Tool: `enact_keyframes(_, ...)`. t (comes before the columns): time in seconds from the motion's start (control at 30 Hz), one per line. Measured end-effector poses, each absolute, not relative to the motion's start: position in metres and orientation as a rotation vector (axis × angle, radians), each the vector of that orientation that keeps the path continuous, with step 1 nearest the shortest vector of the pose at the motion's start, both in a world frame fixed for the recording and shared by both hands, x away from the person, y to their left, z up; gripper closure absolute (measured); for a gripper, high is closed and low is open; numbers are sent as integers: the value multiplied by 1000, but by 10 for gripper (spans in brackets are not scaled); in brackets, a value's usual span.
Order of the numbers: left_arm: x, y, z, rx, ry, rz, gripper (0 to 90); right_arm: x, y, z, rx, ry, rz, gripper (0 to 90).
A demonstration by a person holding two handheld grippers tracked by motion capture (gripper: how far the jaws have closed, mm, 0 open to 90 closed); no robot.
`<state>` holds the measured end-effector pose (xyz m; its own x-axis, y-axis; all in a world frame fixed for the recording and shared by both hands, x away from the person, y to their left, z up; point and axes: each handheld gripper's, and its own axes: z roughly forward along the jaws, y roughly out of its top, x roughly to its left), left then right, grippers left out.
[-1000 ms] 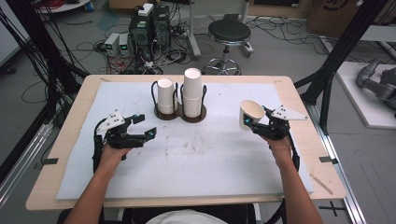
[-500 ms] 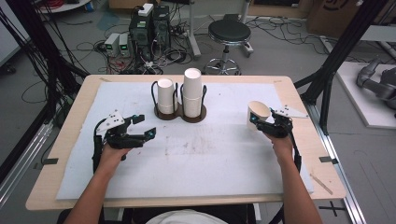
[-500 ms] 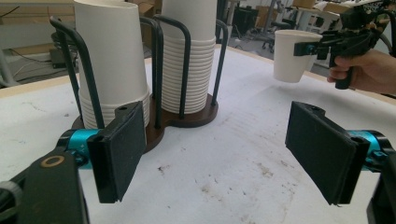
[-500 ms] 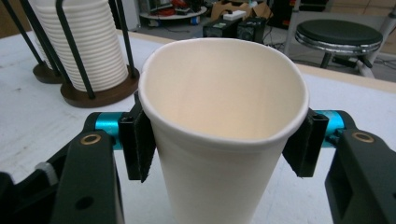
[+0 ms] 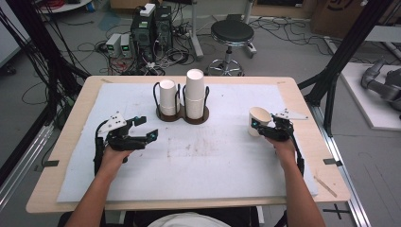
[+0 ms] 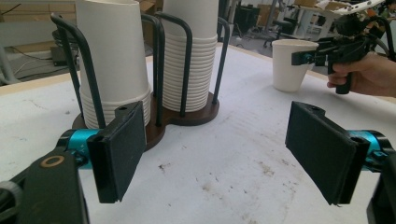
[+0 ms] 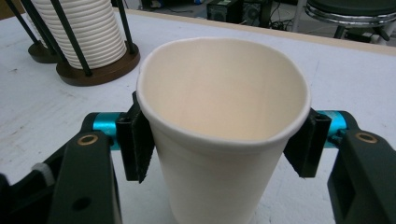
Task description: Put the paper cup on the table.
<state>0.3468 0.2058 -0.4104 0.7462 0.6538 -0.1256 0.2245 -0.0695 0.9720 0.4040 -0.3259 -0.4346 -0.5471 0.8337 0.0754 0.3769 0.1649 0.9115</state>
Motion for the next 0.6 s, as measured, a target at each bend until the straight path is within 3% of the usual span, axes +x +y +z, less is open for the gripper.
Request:
enact_keyframes(0.43,347,206,-411,1646,725,412,204,399,-331,-439,1210,2009,1373,231)
enact_keyframes(0.6,347,206,-411,1646,722,411,204,398,-329,-440,1216,2022,1345,221)
